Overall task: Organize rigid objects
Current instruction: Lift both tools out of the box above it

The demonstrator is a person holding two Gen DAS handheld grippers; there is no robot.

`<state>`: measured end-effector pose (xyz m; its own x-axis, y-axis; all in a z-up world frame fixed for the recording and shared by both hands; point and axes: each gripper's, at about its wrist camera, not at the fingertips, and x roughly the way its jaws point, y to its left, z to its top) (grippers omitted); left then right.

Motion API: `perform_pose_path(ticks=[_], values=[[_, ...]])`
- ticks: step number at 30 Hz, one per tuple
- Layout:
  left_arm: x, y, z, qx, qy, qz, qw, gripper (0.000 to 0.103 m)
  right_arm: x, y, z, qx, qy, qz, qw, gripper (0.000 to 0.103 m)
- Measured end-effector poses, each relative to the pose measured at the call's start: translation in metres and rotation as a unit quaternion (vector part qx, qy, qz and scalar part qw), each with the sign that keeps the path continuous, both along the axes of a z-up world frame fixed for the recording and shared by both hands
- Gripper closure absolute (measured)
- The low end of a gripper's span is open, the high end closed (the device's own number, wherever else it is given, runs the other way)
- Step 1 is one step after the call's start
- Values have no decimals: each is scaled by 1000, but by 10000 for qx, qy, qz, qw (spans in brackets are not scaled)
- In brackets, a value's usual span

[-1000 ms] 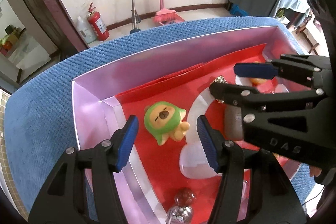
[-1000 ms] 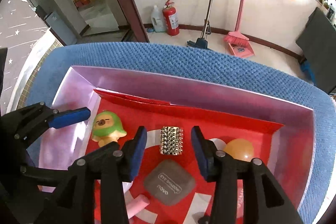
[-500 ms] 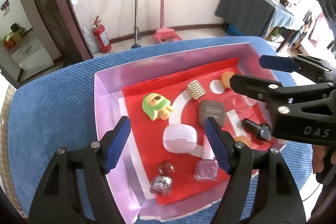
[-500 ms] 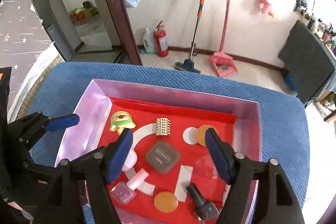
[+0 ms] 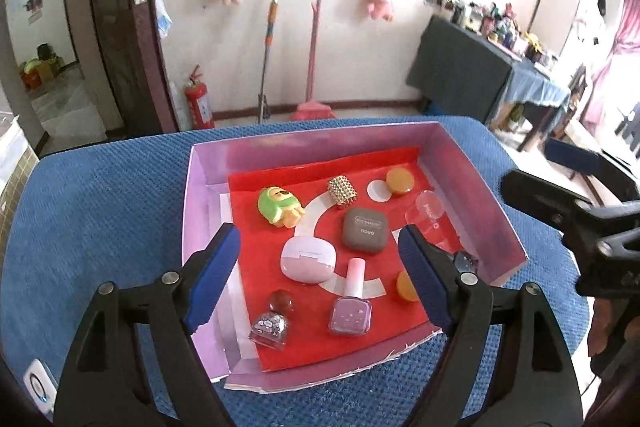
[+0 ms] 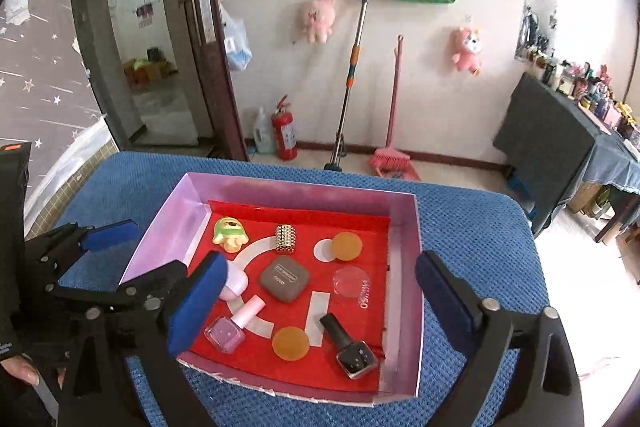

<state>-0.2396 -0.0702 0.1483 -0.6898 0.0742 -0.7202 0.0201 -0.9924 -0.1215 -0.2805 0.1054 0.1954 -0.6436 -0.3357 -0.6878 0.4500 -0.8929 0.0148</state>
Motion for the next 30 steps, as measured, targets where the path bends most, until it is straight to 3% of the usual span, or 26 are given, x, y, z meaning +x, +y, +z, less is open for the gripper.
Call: perform_pose_path(ticks=[7,13,17,20,25,30], values=[[21,1,-15,-155,491,451,9977,21,26,22,-19,19,617,-128,9980,0],[31,5,-33,-343,853,730,9931,12,31,32,-49,-147,828,-223,9962,0],[27,7,-46,-485,1056,980,9884,12,23,30,-70,-185,866,-221,9958,0],[22,8,-56,-441,1059,1010,9883,12,21,28,-84,-120,1047,-254,9941,0],[18,15,-69,-700,1113,1013,9861,12,19,27,-94,-115,1395,-291,9897,0],[16,16,-80,-778,1123,1092,9846,12,14,31,-99,-205,1363,-329,9899,0]])
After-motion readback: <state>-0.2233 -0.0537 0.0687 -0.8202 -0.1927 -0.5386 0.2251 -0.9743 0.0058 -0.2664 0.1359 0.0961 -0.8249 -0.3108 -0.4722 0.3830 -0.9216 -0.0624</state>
